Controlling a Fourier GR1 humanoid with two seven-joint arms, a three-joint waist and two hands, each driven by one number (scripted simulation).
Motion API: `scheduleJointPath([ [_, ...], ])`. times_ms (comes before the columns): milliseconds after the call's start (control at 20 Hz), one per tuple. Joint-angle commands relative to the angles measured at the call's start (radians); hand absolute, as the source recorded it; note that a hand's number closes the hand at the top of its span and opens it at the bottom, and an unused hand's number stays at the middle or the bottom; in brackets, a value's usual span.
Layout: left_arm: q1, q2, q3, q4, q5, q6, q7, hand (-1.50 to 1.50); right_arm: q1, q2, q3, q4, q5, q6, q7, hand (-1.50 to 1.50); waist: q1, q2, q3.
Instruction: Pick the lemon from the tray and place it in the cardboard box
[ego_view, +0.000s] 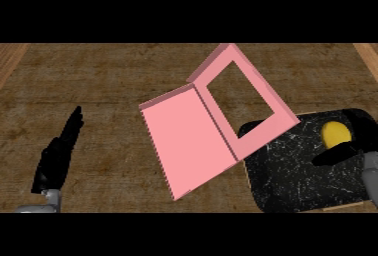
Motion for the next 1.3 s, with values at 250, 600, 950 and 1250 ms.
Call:
scheduleJointPath([
  [250,0.071,-0.040,-0.001,-0.075,-0.050,0.000,0.005,0.00,-0.009,-0.003,-0.022,0.047,0.096,-0.026,-0.104,1.50,0.003,0.000,0.000],
  [600,0.051,-0.038,0.004,-0.109,-0.055,-0.036,0.055,0.00,-0.054,-0.019,-0.015,0.090,0.238,-0.114,-0.143,1.50,0.003,0.000,0.000],
  [950,0.023,-0.022,0.049,-0.051,-0.035,-0.024,0.039,0.00,0.278,-0.001,0.352,-0.376,0.419,-0.113,-0.243,1.50,-0.037,-0.010,-0.002],
  [1250,-0.007,-0.019,0.066,-0.020,-0.030,-0.045,0.014,0.00,0.425,-0.034,0.403,-0.694,0.569,-0.095,-0.105,1.50,-0.019,-0.004,-0.001],
])
